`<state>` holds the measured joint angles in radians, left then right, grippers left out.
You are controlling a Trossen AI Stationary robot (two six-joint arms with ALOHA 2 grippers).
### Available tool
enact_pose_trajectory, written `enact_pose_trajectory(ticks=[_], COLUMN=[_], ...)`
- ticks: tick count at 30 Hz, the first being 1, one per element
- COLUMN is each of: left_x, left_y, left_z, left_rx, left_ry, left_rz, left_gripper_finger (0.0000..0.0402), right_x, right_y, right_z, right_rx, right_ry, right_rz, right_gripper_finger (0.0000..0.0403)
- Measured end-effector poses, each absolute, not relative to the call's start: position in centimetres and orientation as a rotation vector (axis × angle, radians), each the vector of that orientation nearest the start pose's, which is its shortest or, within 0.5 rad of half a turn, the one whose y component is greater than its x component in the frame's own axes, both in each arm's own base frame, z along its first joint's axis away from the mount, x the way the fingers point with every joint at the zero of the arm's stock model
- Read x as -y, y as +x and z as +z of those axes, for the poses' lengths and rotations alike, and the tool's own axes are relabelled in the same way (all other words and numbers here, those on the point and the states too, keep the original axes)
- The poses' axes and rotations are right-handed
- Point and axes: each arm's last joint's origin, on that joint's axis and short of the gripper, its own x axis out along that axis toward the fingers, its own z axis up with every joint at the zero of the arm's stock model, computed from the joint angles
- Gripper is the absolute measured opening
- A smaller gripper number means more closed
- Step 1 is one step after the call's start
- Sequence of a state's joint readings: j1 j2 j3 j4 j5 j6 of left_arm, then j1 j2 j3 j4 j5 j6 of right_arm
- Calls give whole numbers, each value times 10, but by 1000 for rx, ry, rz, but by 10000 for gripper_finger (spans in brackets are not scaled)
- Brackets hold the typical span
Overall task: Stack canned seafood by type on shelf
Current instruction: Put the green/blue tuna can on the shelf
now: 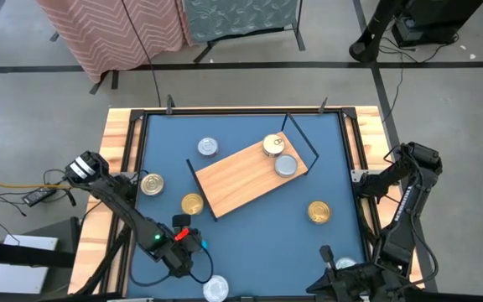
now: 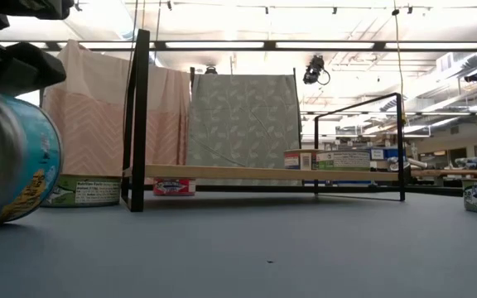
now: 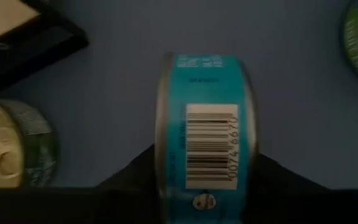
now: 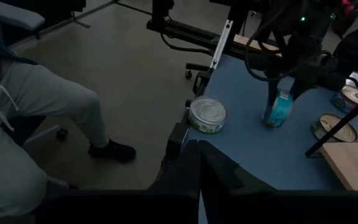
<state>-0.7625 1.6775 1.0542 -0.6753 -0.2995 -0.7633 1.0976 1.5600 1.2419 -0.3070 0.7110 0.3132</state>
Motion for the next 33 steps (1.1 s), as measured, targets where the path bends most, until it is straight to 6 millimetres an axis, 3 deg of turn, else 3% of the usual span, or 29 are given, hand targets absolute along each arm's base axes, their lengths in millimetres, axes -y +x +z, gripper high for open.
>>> enact_pose_trajectory(ticks=[7, 13, 19, 25, 33], left_x=[210, 211, 214, 222, 233], left_y=[236, 239, 243, 253, 269], left_z=[182, 184, 190, 213, 259], left_rx=[-1131, -1085, -1034, -966, -798], left_ry=[-45, -45, -24, -28, 46], left_rz=[-26, -15, -29, -62, -103], left_gripper_finger=[139, 170, 143, 143, 147], right_x=[-295, -295, -295, -295, -295], right_y=[173, 173, 173, 173, 173], right_z=[295, 295, 295, 295, 295], right_rx=[-437, -436, -437, -437, -437], right_ry=[-197, -199, -199, -200, -200], right_rz=[304, 305, 305, 305, 305], right_gripper_finger=[11, 11, 11, 11, 11])
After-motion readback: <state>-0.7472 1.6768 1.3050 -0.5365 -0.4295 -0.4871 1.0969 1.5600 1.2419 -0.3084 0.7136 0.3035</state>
